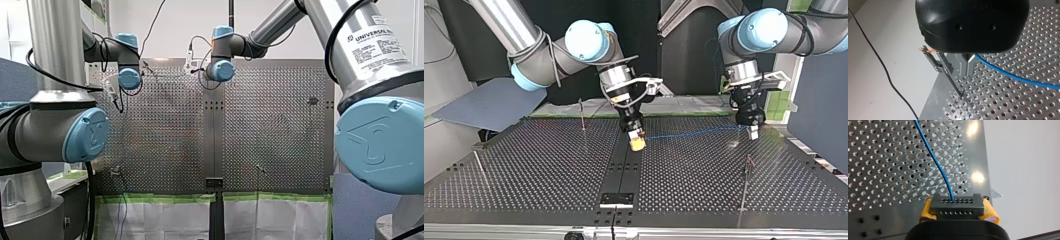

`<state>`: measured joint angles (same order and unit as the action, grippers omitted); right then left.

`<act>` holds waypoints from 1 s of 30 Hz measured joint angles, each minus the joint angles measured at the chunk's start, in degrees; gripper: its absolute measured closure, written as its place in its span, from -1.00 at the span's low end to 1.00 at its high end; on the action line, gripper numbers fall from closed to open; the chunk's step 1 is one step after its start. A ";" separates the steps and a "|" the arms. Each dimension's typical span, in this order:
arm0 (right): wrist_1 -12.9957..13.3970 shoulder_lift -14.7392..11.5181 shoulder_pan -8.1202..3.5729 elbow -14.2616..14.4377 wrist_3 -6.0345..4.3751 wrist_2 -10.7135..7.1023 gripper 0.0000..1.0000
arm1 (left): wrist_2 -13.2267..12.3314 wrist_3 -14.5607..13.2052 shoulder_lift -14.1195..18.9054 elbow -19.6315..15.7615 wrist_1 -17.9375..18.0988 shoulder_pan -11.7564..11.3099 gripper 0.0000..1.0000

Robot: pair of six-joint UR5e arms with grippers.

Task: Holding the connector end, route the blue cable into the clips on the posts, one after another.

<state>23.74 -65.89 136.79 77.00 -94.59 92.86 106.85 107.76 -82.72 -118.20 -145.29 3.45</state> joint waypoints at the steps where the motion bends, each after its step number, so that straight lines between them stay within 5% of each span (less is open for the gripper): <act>1: -0.19 0.00 0.02 -0.26 0.00 -0.01 1.00 | -0.03 0.06 -0.03 0.03 -0.05 -0.05 1.00; 30: -2.70 0.00 0.88 -3.84 -0.18 -0.73 1.00 | -3.80 5.29 0.01 2.86 0.04 -4.31 1.00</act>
<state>21.04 -65.88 137.67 73.15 -94.76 92.13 103.05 113.05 -82.71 -115.34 -145.25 -0.86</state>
